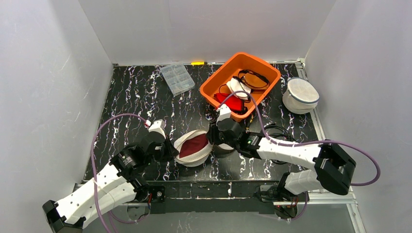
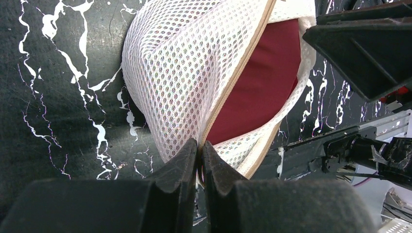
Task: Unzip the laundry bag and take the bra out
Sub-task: Pick up the bra from the laundry bag.
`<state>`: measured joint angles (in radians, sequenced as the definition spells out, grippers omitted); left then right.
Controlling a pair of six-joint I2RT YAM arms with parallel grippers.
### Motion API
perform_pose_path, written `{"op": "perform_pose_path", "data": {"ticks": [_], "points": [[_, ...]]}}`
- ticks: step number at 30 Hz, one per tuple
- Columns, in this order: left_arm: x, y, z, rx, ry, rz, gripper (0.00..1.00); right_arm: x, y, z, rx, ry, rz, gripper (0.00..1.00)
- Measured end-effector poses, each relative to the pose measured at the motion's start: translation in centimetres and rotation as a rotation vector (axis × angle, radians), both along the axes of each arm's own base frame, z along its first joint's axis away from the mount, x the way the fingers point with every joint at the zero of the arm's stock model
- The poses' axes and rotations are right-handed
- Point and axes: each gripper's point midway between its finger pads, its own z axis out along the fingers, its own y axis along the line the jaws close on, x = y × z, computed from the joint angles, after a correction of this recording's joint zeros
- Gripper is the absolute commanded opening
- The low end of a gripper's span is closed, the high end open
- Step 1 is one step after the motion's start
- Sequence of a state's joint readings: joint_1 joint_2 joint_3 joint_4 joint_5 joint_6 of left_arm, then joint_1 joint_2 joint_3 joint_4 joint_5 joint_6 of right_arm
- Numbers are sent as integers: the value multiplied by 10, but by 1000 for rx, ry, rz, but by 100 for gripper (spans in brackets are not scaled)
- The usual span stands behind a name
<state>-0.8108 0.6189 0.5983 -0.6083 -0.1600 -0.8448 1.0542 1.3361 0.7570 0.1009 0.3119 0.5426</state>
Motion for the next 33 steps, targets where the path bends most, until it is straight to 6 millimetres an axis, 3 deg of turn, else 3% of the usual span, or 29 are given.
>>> {"op": "perform_pose_path", "data": {"ticks": [5,17,18,24,28,33], "points": [[0,0,-3,9,9,-1,8,-3,-10,0,3,-9,-8,1],[6,-16,-21,37,54,-45,7,-44,-61,-1,64,0,6,1],[7,-18,-22,39,55,-50,7,-49,-64,-1,74,5,11,2],[12,-26,-29,55,71,-74,7,-62,-82,1,82,30,3,42],[13,-28,-27,55,62,-86,7,-64,-91,14,70,17,2,49],[15,-31,-22,46,51,-92,8,-61,-77,63,113,-32,46,51]]}}
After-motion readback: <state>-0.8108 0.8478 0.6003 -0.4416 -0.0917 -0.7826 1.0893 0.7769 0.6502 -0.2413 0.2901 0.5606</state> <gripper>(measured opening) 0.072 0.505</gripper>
